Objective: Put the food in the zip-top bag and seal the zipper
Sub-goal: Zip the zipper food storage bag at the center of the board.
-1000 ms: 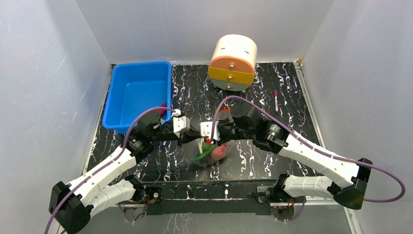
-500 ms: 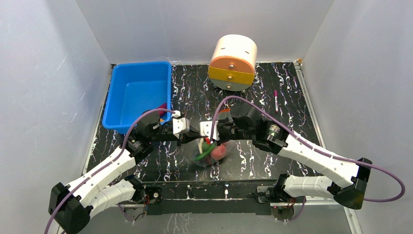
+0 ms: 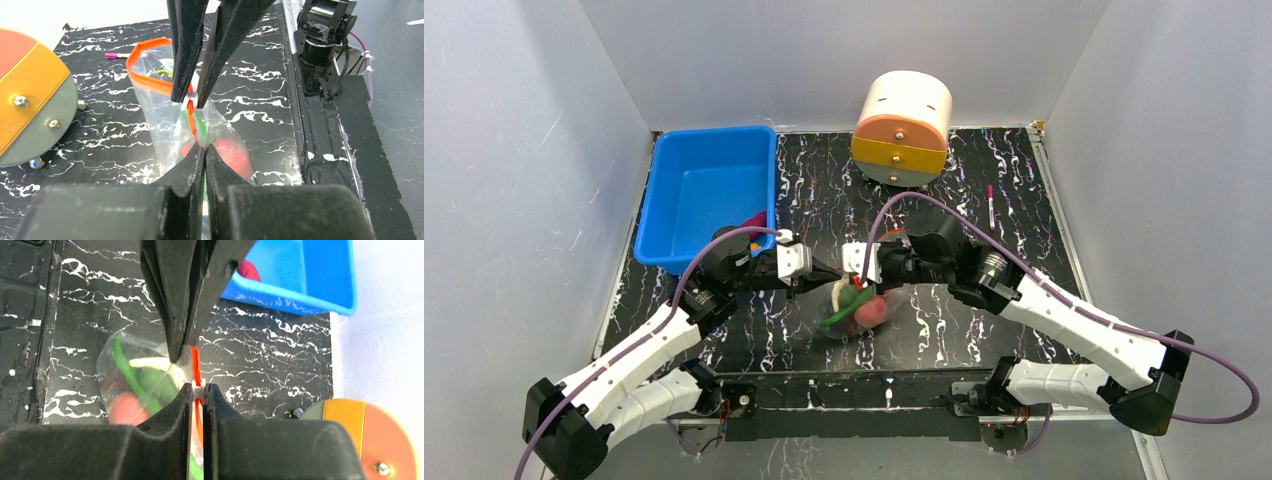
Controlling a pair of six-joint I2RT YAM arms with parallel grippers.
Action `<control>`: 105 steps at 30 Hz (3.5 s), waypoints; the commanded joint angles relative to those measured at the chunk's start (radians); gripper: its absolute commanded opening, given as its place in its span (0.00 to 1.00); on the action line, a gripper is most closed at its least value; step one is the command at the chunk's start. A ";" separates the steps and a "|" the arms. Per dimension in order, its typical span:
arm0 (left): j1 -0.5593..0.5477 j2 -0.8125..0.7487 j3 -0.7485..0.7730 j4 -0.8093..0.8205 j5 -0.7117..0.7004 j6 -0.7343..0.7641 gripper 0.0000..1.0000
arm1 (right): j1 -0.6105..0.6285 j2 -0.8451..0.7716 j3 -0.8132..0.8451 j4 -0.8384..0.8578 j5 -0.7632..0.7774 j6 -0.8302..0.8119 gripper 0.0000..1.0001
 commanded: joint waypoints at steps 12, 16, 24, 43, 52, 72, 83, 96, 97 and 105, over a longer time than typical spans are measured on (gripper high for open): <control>-0.001 -0.030 -0.018 0.123 0.019 -0.073 0.27 | -0.084 -0.047 -0.002 -0.017 -0.035 -0.003 0.00; -0.001 -0.002 0.007 0.113 0.017 -0.073 0.39 | -0.084 -0.044 -0.013 0.020 -0.069 0.004 0.00; -0.001 0.063 0.062 0.115 0.002 -0.085 0.43 | -0.085 -0.024 -0.008 0.034 -0.106 0.005 0.00; -0.001 0.000 0.030 0.144 -0.045 -0.099 0.00 | -0.094 -0.045 -0.044 0.008 -0.027 0.025 0.00; -0.001 -0.046 0.019 0.096 -0.104 -0.072 0.00 | -0.143 -0.067 -0.054 -0.014 -0.012 0.051 0.00; -0.001 -0.116 0.029 -0.004 -0.221 -0.015 0.00 | -0.206 -0.109 -0.037 -0.144 0.104 0.082 0.00; -0.001 -0.143 0.033 -0.041 -0.257 0.001 0.00 | -0.229 -0.122 -0.029 -0.213 0.184 0.089 0.00; -0.001 -0.180 0.043 -0.083 -0.289 0.021 0.00 | -0.264 -0.133 -0.026 -0.272 0.258 0.098 0.00; -0.001 -0.185 0.042 -0.088 -0.294 0.024 0.00 | -0.265 -0.133 -0.026 -0.278 0.267 0.101 0.00; 0.000 -0.201 0.049 -0.104 -0.312 0.034 0.00 | -0.282 -0.119 -0.009 -0.305 0.322 0.119 0.00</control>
